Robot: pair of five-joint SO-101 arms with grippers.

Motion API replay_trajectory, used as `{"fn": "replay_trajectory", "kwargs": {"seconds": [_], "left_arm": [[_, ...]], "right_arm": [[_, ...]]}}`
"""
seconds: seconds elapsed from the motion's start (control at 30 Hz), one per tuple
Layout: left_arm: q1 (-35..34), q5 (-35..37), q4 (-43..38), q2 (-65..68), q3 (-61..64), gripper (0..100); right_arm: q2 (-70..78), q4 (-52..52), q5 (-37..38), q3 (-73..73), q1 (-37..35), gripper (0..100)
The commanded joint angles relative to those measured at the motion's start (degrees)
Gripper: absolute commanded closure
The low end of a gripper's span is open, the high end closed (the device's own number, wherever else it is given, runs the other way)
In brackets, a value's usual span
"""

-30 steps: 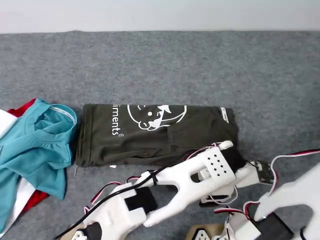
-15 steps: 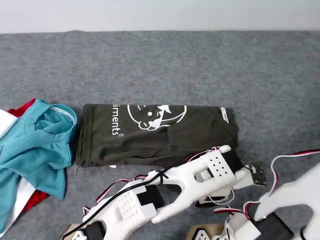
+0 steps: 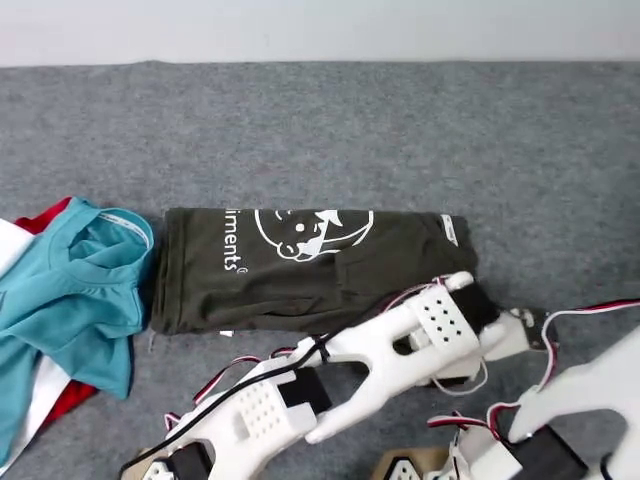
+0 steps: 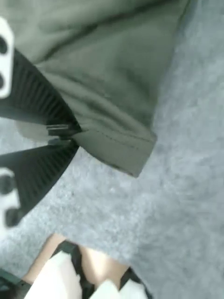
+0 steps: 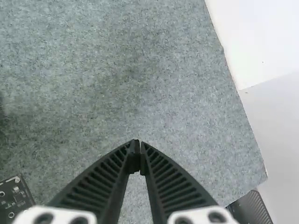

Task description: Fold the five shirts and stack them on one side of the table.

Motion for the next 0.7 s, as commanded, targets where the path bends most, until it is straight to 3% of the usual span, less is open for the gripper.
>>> {"fn": "replay_trajectory", "kwargs": {"seconds": [0.0, 0.27, 0.67], "left_arm": [[-2.55, 0.09, 1.67, -2.02, -3.65, 100], [-10.99, -4.84, 1.14, -2.73, -3.82, 100], [-16.0, -8.62, -4.92, -2.11, -8.57, 99]], "right_arm": [[-2.68, 2.24, 0.62, -1.49, 0.4, 99.0], [-2.59, 2.24, 0.62, -1.49, 0.13, 99.0], [-2.07, 2.15, 0.7, -1.41, -0.57, 99.0]]}}
